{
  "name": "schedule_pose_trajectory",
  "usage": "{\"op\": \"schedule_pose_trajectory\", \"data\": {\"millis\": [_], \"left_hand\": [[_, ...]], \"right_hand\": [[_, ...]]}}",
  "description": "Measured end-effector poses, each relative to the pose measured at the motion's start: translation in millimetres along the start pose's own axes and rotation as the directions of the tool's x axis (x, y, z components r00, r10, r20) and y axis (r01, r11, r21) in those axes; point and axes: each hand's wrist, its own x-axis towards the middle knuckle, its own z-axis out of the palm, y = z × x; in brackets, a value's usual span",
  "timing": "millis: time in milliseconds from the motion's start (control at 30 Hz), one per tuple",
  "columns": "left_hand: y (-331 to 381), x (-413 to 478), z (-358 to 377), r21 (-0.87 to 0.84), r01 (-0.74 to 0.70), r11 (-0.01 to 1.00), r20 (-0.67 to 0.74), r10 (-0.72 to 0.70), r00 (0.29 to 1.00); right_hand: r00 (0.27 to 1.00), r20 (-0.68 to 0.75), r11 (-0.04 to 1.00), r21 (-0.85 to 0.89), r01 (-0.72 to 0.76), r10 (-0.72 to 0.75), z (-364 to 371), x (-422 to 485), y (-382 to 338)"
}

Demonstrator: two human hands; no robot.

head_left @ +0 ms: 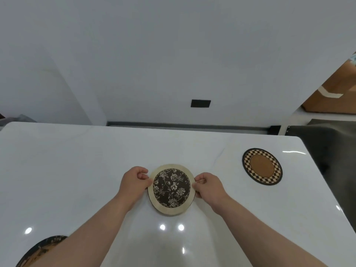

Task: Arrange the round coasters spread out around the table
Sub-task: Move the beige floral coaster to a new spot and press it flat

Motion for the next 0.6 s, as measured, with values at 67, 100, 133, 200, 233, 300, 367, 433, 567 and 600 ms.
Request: {"op": "schedule_pose_trajectory", "data": {"millis": [67, 100, 133, 200, 233, 300, 367, 433, 567, 600], "left_hand": [[6, 16, -2, 0.016, -0.024, 1.0, -0.006, 0.024, 1.0], [8, 24, -3, 0.019, -0.034, 0.999, -0.01, 0.034, 0.999], [10, 31, -4, 0.023, -0.043, 0.999, -0.013, 0.043, 0.999], [12, 45, -6, 0.034, -0.052, 0.998, -0.018, 0.053, 0.998], [13, 52, -6, 0.04, -0.057, 0.998, -0.02, 0.057, 0.998], [15, 63, -6, 0.052, -0.069, 0.996, -0.017, 0.07, 0.997], [17, 73, -6, 0.075, -0.088, 0.993, -0.015, 0.09, 0.996], [19, 82, -6, 0.102, -0.116, 0.988, -0.022, 0.118, 0.993], [14, 94, -9, 0.165, -0.185, 0.969, -0.034, 0.193, 0.981], [10, 95, -11, 0.196, -0.202, 0.96, -0.029, 0.211, 0.977]], "right_hand": [[1.0, -0.009, 1.0, 0.011, 0.01, -0.009, 6, 12, -9], [1.0, -0.013, 1.0, 0.015, 0.016, -0.016, 9, 18, -13], [1.0, -0.017, 1.0, 0.015, 0.023, -0.023, 12, 24, -16], [0.999, -0.035, 0.999, 0.004, 0.039, -0.039, 17, 37, -23], [0.998, -0.049, 0.999, -0.01, 0.051, -0.051, 20, 44, -26], [0.993, -0.079, 0.995, -0.056, 0.081, -0.085, 25, 56, -30], [0.987, -0.099, 0.986, -0.119, 0.114, -0.126, 30, 65, -32], [0.982, -0.1, 0.974, -0.178, 0.141, -0.161, 35, 72, -33], [0.97, -0.07, 0.931, -0.302, 0.204, -0.235, 46, 85, -33], [0.963, -0.067, 0.914, -0.34, 0.223, -0.26, 48, 87, -31]]}}
